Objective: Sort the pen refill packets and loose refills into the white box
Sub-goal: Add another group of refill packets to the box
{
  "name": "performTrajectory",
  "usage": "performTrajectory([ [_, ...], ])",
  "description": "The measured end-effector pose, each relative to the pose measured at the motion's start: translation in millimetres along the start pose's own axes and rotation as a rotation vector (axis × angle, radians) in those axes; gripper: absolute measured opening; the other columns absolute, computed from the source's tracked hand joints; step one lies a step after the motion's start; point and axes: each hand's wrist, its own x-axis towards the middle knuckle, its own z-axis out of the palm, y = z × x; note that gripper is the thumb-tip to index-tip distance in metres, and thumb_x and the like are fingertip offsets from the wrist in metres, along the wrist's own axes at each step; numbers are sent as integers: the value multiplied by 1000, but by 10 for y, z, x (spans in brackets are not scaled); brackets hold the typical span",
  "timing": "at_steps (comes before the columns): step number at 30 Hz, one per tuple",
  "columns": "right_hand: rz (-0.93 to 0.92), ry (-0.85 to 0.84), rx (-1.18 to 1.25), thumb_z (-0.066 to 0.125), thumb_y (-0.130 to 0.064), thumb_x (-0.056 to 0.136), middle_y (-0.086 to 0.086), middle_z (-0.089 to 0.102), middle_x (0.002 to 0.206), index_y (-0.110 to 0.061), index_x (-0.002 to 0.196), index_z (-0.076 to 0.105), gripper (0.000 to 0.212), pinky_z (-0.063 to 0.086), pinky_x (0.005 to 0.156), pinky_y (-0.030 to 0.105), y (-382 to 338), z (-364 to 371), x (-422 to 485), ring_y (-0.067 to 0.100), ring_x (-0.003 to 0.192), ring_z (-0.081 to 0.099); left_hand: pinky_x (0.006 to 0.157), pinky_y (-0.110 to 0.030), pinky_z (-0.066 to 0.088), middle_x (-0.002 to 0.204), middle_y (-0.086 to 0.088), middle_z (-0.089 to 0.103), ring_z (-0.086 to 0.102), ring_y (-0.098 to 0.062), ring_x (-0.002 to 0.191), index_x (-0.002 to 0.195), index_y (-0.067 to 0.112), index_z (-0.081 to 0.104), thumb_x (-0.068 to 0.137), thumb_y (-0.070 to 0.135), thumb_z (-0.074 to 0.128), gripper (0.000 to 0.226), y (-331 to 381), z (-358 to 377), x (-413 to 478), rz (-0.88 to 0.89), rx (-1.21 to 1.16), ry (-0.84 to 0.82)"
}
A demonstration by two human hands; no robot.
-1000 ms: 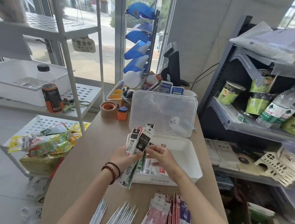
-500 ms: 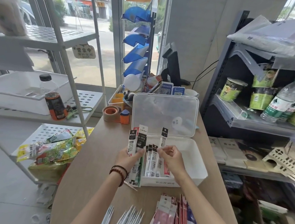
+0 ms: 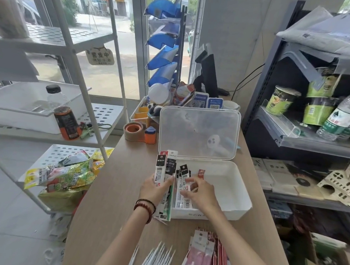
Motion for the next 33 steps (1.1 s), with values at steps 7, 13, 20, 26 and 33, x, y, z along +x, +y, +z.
performTrajectory([
  [7, 19, -37, -41, 79, -29, 78, 0, 59, 131, -25, 125, 61, 51, 49, 100, 34, 50, 31, 51, 16, 111, 61, 57, -20, 45, 77, 5, 67, 61, -8, 65, 90, 20, 64, 80, 44, 67, 26, -46, 12, 31, 0, -11, -11],
  [13, 3, -15, -55, 78, -35, 78, 1, 58, 130, -28, 120, 63, 45, 48, 100, 34, 75, 41, 69, 17, 113, 58, 69, -27, 52, 83, 5, 69, 66, -11, 77, 91, 24, 63, 79, 45, 67, 25, -38, -8, 26, -22, -63, -14],
  [20, -187, 74, 103, 66, -50, 85, -15, 69, 97, -32, 95, 69, 21, 52, 77, 15, -13, -13, -37, -2, 84, 64, 66, -24, 50, 84, 8, 71, 67, -8, 79, 87, 28, 67, 77, 46, 70, 20, -31, -18, 28, -66, -142, -34],
  [26, -243, 39, 188, 63, -58, 78, -16, 72, 82, -41, 84, 65, 18, 53, 65, 14, -66, -36, -116, -3, 69, 66, 64, -23, 48, 81, 8, 71, 67, -10, 78, 85, 28, 68, 75, 49, 70, 23, -8, -6, -11, -56, -117, -38],
  [33, -232, -5, 303, 76, -42, 78, -9, 75, 86, -26, 91, 74, 20, 59, 73, 27, -53, -54, -120, 6, 75, 69, 68, -26, 52, 76, 8, 72, 68, -11, 75, 78, 28, 68, 75, 47, 71, 20, -62, -15, 28, -60, -114, -51],
])
